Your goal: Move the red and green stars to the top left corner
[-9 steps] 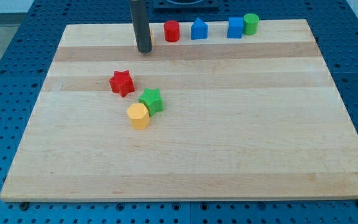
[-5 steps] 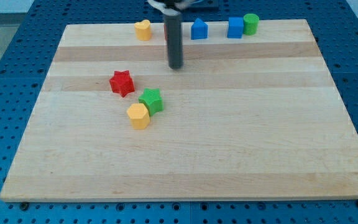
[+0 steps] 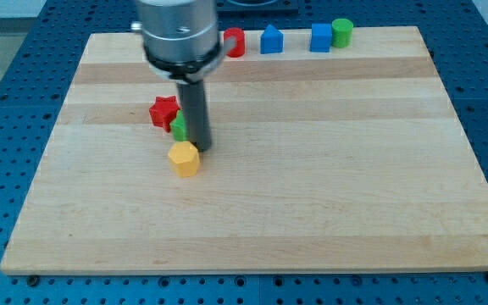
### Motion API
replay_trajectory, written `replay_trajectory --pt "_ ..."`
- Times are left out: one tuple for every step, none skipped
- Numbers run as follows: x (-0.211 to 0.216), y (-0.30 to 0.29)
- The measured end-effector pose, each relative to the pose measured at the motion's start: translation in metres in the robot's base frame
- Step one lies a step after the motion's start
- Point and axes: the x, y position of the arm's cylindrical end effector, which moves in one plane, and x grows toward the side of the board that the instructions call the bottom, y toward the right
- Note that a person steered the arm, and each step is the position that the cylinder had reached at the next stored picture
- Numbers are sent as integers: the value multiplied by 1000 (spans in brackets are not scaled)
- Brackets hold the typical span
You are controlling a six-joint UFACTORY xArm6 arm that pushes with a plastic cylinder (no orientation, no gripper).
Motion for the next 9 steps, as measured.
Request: replay_trajectory --pt "-12 -22" --pt "-46 -22" --pt "-79 -29" --pt "-108 -42" --pt "-137 -54" --pt "-164 -66" --pt "-177 -69" --pt "-178 -69" --pt "-178 -69"
